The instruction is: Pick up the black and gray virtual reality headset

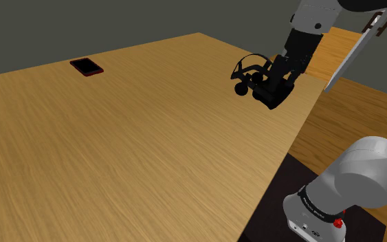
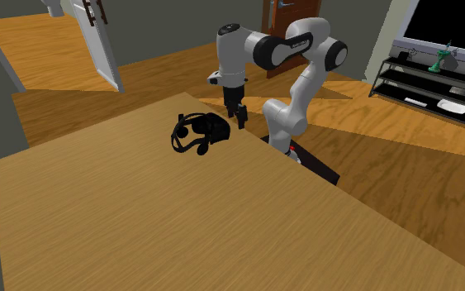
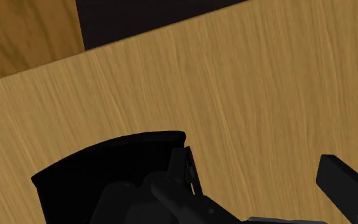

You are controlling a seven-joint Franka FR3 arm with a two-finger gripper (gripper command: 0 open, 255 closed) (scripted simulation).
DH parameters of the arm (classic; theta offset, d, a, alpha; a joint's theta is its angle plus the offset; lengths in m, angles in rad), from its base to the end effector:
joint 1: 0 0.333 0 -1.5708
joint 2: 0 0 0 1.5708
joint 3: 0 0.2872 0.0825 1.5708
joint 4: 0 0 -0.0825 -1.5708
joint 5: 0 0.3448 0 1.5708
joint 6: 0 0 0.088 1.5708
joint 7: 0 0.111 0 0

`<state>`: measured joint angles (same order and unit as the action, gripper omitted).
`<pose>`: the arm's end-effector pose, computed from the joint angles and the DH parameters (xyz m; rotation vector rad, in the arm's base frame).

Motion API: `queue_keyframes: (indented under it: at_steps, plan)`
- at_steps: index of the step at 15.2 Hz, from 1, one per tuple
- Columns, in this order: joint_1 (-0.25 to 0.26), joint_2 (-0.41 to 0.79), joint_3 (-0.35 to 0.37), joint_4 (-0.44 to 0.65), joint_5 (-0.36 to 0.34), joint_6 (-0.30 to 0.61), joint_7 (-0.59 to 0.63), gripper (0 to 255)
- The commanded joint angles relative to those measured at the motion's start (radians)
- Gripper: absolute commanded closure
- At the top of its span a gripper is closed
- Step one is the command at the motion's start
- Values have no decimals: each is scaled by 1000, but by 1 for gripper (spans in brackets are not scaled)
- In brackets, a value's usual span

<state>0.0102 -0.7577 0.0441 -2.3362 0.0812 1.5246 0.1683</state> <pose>0.2890 0.0285 0.5624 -3.0892 0.1938 0.0920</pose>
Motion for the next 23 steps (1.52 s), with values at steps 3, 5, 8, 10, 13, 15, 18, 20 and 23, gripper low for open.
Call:
queue_keyframes:
  at_steps: [3, 5, 8, 10, 13, 15, 18, 20, 23]
  plan:
    - [-3, 28, -24, 27, -50, 24, -67, 0]
    - [-5, 58, -47, 57, -97, 50, -131, 0]
    - [-7, 107, -79, 109, -160, 92, -225, 0]
    - [-6, 142, -99, 148, -196, 121, -286, 0]
    - [-5, 194, -125, 208, -240, 162, -370, 0]
    - [-5, 187, -126, 176, -241, 187, -367, 0]
    - [-6, 179, -128, 129, -244, 225, -362, 0]
    - [-6, 175, -130, 99, -245, 251, -359, 0]
    - [-7, 173, -130, 90, -246, 258, -358, 255]
